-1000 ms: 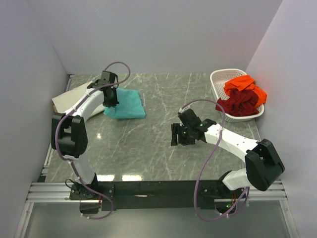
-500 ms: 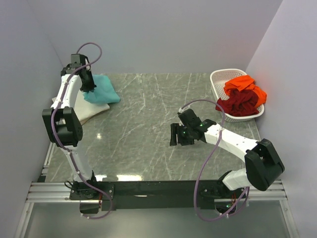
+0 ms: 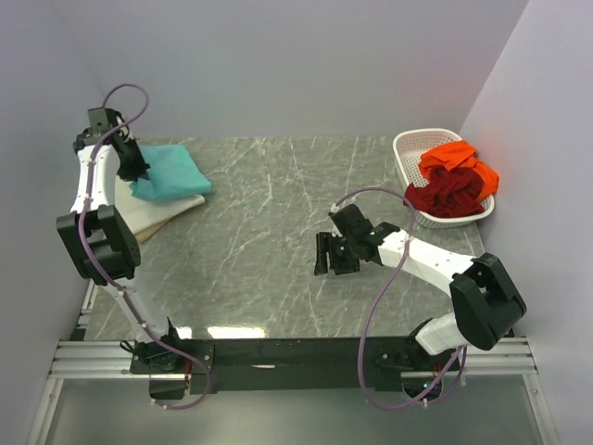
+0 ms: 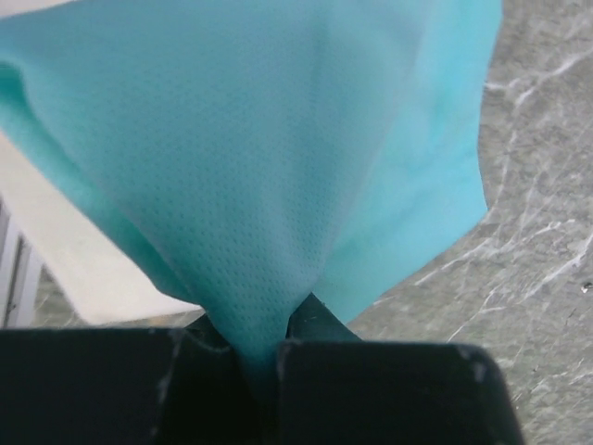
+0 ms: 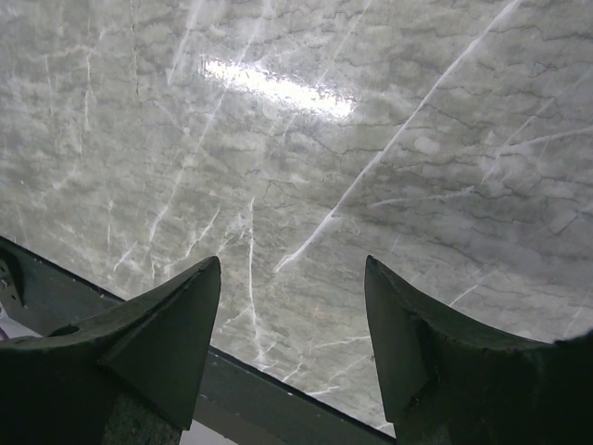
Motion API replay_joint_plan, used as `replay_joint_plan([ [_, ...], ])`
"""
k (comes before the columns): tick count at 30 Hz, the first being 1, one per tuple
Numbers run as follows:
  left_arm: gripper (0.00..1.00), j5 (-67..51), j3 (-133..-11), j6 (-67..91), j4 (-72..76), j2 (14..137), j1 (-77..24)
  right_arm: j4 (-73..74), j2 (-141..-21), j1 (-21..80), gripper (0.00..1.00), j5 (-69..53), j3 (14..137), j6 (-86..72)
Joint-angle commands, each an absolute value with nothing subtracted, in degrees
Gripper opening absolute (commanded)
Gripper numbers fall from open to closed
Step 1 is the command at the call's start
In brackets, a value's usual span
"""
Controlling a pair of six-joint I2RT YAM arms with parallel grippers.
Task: Fold and stack the t-shirts
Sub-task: Neatly place the folded tshirt to the corner
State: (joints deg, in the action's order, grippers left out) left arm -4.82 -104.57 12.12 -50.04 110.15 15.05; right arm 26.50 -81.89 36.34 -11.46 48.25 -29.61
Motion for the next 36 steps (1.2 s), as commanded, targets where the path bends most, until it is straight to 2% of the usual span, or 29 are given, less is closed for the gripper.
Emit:
replay_joint_plan([
  [1, 0.00, -7.64, -103.63, 11.60, -48.69, 105.30, 17.92, 24.96, -82.09, 36.12, 0.70, -12.57, 49.04, -30.06],
  [14, 0.00, -9.40, -95.10, 12.39, -45.18, 103.36, 23.81, 24.52, -82.35, 36.21, 0.70, -13.53, 48.51, -30.06],
  [22, 0.00, -7.82, -96.68, 12.92, -45.62, 107.75, 25.49, 24.70, -82.97, 36.21, 0.70, -13.97, 49.75, -29.79],
  [24, 0.10, -7.39, -97.12, 13.09, -45.96, 108.80, 25.66, 24.61, -82.88, 36.12, 0.70, -14.06, 49.66, -29.88],
  [25, 0.20, -7.21, -97.55, 13.18, -46.23, 109.07, 25.66, 24.70, -82.97, 36.21, 0.70, -14.15, 49.57, -29.88],
  [26, 0.40, -6.95, -97.65, 13.36, -46.23, 109.25, 25.66, 24.70, -82.88, 36.21, 0.70, -14.15, 49.40, -29.97],
  [28, 0.59, -4.67, -97.38, 13.97, -46.32, 108.99, 25.66, 24.87, -82.53, 36.12, 0.70, -13.98, 49.31, -30.06],
  [29, 0.72, -3.53, -97.21, 14.24, -46.49, 108.29, 25.66, 24.87, -81.83, 36.21, 0.70, -13.80, 49.39, -30.15],
  [31, 0.80, -1.15, -96.59, 14.85, -46.23, 107.14, 25.66, 25.13, -80.69, 36.21, 0.71, -13.54, 49.48, -30.32],
  [32, 0.89, -0.71, -96.42, 15.11, -46.14, 105.83, 25.66, 25.31, -79.64, 36.21, 0.71, -13.27, 49.66, -30.32],
  [36, 0.96, -0.17, -94.84, 15.99, -44.74, 101.35, 25.58, 26.80, -77.09, 36.21, 0.72, -11.61, 50.71, -30.32],
])
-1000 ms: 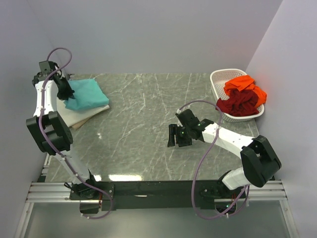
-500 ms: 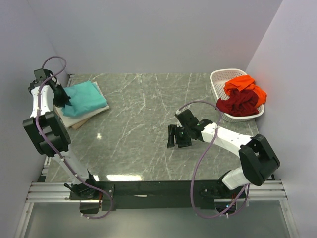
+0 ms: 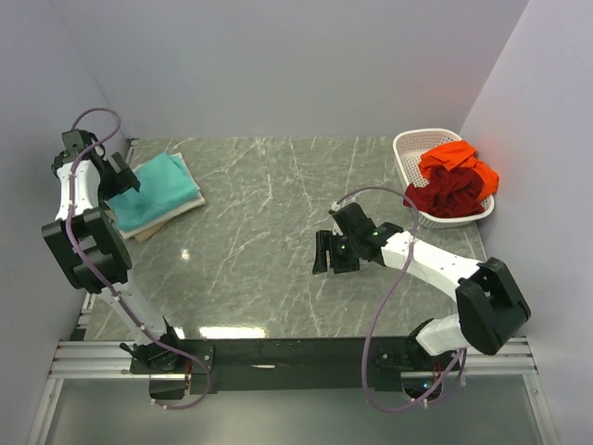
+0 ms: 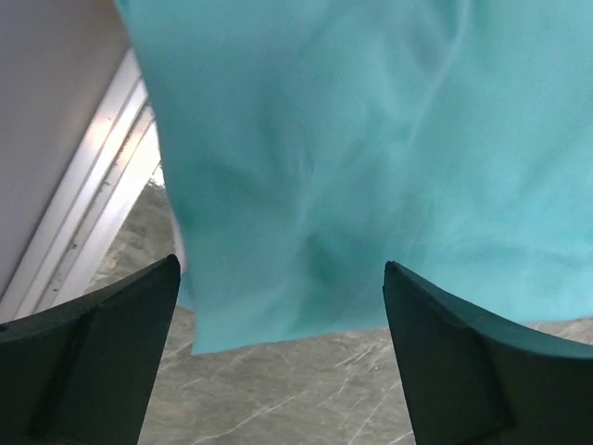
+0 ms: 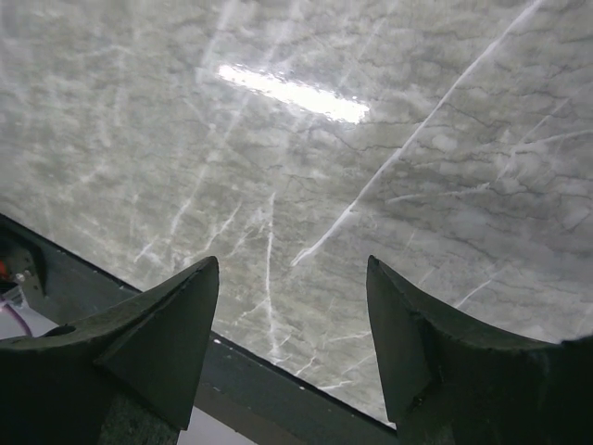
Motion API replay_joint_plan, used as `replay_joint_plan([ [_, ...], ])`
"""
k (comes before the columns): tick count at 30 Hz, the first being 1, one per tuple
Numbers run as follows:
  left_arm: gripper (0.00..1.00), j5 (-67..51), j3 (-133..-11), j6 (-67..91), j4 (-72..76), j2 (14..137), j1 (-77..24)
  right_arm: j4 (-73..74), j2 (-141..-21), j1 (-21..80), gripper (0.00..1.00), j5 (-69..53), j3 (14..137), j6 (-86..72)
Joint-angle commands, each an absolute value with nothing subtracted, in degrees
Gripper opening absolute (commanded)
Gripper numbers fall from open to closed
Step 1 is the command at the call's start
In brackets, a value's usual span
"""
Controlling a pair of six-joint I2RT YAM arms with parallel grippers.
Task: Fold and stack the t-shirts
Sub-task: Neatly place the folded tshirt to the corner, then reset both grippers
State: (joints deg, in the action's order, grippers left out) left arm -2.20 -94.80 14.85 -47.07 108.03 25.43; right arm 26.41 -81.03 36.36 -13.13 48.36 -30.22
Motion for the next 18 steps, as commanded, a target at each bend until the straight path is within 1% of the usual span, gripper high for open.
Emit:
replay_joint_plan([
  [1, 0.98, -0.18, -93.70, 16.43, -43.69, 100.21, 25.32, 27.07, -76.56, 36.21, 0.72, -11.34, 51.06, -30.24],
  [7, 0.99, 4.48, -86.94, 17.40, -39.12, 89.40, 20.49, 28.13, -72.87, 36.21, 0.72, -9.15, 51.42, -30.41],
  [12, 0.99, 3.88, -80.96, 19.24, -35.08, 80.35, 14.95, 26.99, -69.18, 36.21, 0.72, -6.86, 50.28, -31.11],
  [15, 0.99, 3.51, -76.21, 21.61, -32.18, 75.25, 9.51, 26.19, -67.15, 36.21, 0.72, -4.93, 49.31, -31.55],
  [18, 0.99, 7.54, -70.15, 25.30, -30.07, 69.71, 0.64, 25.32, -65.39, 36.21, 0.72, -3.17, 48.69, -31.64],
])
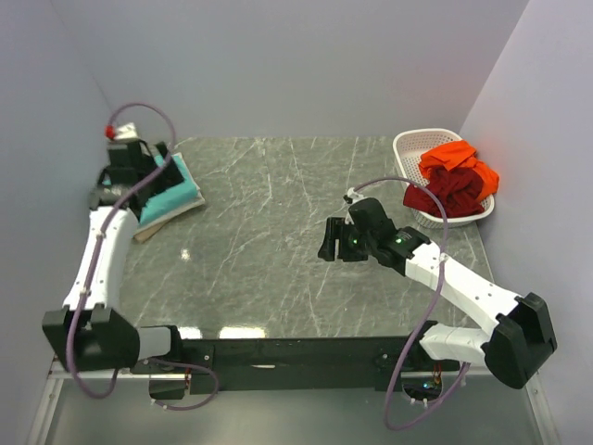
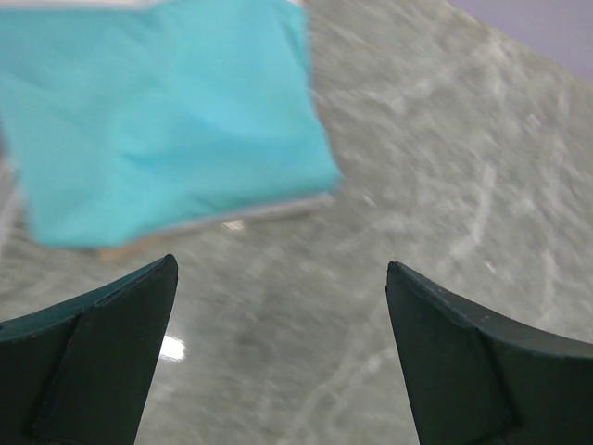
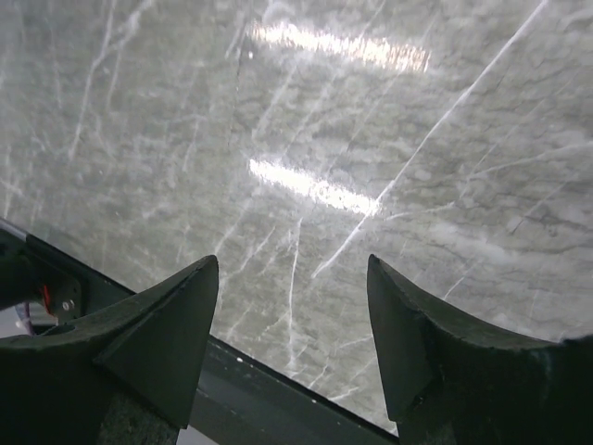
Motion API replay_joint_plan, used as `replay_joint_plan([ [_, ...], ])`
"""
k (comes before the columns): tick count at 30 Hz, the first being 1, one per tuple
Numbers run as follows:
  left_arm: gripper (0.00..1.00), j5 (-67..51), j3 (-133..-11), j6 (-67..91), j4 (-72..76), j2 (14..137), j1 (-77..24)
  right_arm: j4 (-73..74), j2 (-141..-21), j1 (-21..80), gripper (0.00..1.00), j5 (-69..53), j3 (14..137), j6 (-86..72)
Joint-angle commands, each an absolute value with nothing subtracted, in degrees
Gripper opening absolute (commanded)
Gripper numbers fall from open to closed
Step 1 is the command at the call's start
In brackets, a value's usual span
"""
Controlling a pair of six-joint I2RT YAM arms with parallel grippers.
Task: Fold and stack the t-shirts
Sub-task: Reset both grippers
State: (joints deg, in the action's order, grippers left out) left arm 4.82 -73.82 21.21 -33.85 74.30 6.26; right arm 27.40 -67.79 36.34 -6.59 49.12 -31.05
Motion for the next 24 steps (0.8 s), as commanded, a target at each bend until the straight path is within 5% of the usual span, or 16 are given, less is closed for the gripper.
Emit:
replay_joint_plan([
  [1, 0.99, 10.08, -66.48, 27.57, -28.23, 68.39, -4.43, 25.23, -64.69, 36.21, 0.72, -2.64, 48.34, -31.73],
  [13, 0.99, 25.22, -46.23, 42.96, -23.38, 52.91, -34.69, 21.36, -58.98, 36.21, 0.72, 5.18, 44.39, -33.84],
  [24, 0.99, 25.93, -41.22, 43.16, -18.28, 50.10, -38.85, 20.74, -54.23, 36.21, 0.72, 12.21, 40.78, -35.94],
])
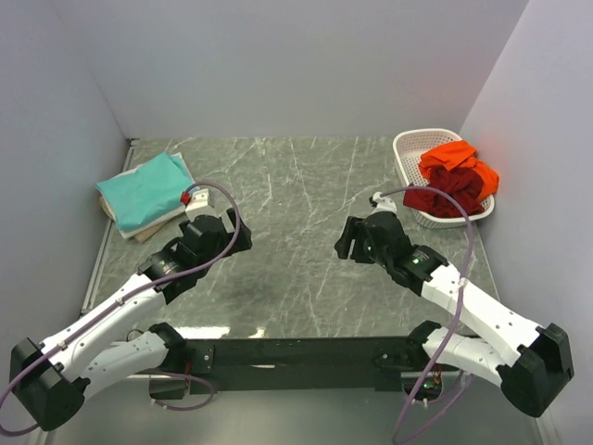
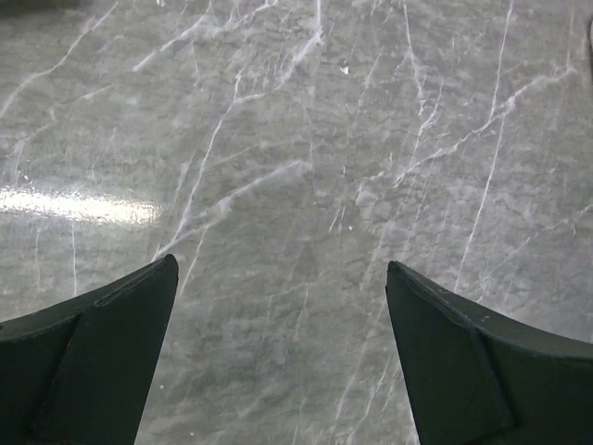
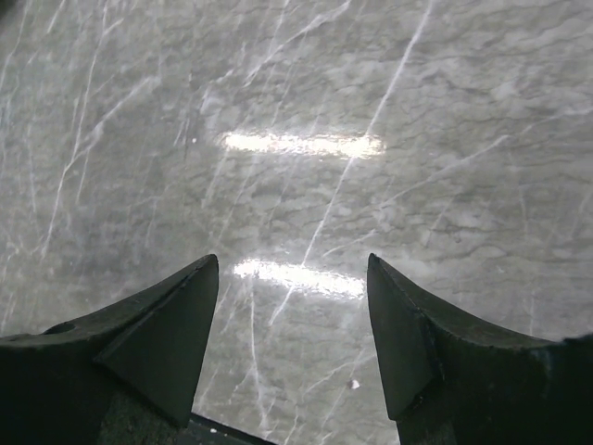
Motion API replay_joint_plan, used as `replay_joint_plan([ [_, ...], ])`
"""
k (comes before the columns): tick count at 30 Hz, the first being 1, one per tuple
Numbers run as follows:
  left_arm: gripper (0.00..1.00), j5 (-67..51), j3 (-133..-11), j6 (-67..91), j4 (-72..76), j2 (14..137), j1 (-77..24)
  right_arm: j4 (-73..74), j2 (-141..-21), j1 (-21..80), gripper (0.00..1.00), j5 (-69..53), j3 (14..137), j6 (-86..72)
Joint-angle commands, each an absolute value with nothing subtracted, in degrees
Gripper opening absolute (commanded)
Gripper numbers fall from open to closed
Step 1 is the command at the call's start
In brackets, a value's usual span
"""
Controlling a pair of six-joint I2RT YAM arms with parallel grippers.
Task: Fold and stack the t-shirts
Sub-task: Reset both grippers
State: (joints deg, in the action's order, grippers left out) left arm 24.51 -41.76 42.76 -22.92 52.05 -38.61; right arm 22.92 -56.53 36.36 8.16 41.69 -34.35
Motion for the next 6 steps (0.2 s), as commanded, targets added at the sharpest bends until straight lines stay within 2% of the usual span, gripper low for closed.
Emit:
replay_joint_plan([
  [1, 0.99, 26.36, -41.39, 42.81, -18.46, 50.27, -38.85, 20.74, -53.36, 36.21, 0.72, 12.56, 40.00, -36.21],
  [6, 0.99, 27.95, -42.45, 42.89, -20.30, 51.85, -38.85, 20.39, -50.72, 36.21, 0.71, 13.36, 37.44, -36.65],
])
